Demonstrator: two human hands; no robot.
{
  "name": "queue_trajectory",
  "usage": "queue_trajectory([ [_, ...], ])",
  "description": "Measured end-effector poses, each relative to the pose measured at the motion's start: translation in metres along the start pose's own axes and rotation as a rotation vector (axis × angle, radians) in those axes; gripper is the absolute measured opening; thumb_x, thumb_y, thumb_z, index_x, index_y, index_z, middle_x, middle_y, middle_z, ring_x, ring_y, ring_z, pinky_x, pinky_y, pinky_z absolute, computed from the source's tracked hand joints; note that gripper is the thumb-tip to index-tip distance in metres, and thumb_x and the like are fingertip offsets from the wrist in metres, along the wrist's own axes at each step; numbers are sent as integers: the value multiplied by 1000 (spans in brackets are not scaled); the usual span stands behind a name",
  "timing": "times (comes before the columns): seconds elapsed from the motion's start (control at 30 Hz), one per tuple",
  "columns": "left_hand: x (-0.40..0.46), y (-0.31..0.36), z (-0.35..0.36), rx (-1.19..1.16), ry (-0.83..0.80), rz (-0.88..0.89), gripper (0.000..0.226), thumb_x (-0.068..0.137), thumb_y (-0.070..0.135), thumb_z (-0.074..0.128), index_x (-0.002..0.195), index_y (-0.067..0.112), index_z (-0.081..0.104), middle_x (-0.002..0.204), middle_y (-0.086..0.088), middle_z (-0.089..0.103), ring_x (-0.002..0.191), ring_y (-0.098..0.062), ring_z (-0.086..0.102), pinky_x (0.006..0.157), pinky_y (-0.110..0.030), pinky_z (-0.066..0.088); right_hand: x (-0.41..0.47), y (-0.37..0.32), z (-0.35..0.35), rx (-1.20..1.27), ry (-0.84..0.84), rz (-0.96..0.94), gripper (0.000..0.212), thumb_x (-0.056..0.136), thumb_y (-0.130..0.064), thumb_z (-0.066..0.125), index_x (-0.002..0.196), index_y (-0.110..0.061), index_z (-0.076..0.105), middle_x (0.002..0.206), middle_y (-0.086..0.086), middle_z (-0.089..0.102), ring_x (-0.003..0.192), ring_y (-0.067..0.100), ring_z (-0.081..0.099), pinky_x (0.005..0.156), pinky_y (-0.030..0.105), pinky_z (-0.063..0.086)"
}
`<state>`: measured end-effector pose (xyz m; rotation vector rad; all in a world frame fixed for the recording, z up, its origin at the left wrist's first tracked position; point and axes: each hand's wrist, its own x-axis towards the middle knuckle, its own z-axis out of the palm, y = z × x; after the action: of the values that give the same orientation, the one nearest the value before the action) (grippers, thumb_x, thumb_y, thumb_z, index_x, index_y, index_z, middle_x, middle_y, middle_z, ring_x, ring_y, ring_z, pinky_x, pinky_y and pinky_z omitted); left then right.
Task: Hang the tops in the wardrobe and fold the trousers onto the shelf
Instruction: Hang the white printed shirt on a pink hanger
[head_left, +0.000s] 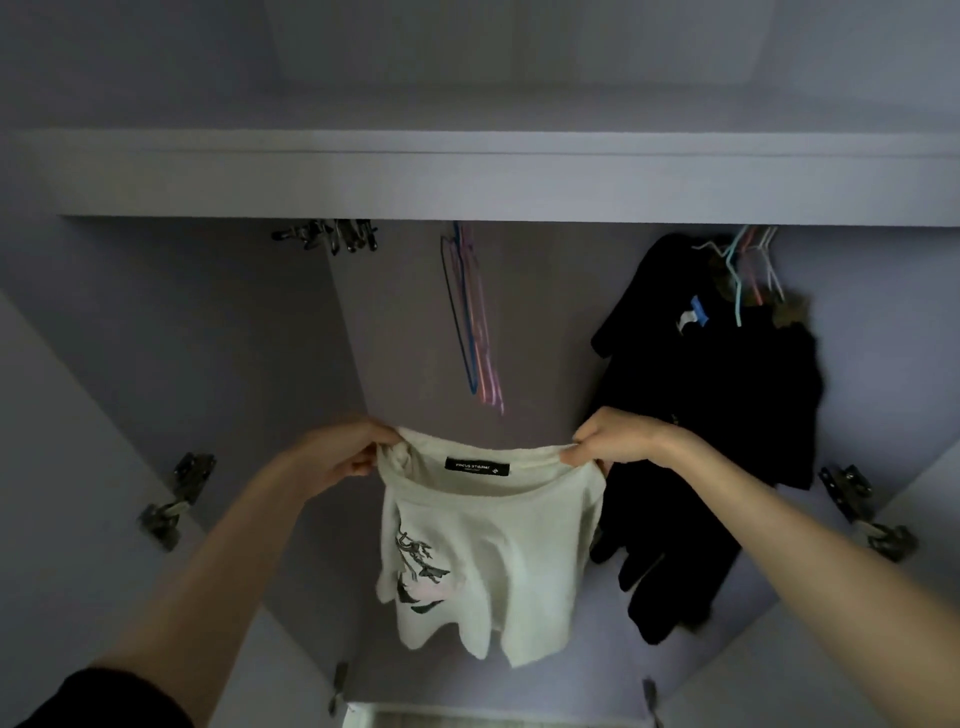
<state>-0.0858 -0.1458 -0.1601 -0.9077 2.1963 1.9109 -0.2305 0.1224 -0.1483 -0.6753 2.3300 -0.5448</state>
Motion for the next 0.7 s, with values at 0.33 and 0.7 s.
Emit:
queue_trajectory([
  [0.33,-17,19,-4,170,208,138,19,85,3,57,68,13,60,62,0,51,61,-12,43,60,-24,33,83,-70,-9,660,294,-118,38,101,-18,38,137,-9,41,134,9,50,110,20,52,82,30,44],
  [0.7,-25,12,-39,212,263,89,9,87,8,59,78,8,60,70,-4,51,67,-14,46,61,-23,37,140,-105,-26,856,501,-71,17,88,-7,57,75,-16,64,87,9,64,72,21,59,68,33,55],
])
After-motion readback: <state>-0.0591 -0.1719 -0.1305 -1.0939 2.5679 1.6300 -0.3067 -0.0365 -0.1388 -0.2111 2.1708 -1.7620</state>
